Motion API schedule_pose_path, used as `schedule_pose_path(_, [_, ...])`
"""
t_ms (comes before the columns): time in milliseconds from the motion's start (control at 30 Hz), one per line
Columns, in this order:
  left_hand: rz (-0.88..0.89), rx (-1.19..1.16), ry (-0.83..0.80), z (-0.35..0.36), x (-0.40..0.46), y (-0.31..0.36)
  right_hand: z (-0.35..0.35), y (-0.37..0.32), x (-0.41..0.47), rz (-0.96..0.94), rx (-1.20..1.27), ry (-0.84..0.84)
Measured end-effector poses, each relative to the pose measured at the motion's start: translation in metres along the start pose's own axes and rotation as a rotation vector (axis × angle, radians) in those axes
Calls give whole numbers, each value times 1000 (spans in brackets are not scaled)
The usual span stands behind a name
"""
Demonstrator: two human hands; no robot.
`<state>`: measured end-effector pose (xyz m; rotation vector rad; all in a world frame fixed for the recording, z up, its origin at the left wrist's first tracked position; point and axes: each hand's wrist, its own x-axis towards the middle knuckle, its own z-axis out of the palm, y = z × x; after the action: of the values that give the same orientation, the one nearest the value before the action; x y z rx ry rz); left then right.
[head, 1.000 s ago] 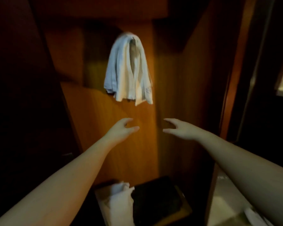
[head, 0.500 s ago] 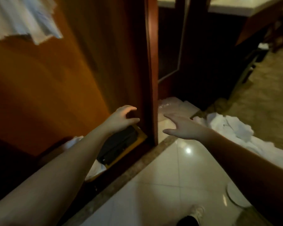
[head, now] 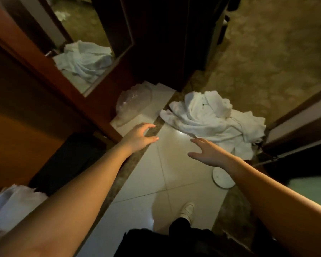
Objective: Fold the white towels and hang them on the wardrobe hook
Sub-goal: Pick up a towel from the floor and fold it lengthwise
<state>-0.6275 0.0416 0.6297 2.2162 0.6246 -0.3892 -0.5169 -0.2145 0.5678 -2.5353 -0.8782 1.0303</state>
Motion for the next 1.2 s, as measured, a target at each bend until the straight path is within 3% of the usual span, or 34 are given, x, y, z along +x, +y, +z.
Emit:
schedule_pose_path(400, [-46,171,-321,99,210,21,-1,162,104,373,200,-113])
schedule_pose_path(767, [-61,247,-568,142,445,46,-15,249,233,703,473,-179])
schedule_pose_path(1000, [-32,246,-591,191,569,70,-35,317,330,775,657,-78])
schedule_pose_path(1200, [-80,183,-597,270,653,65,-22,400,413,746,604,-60])
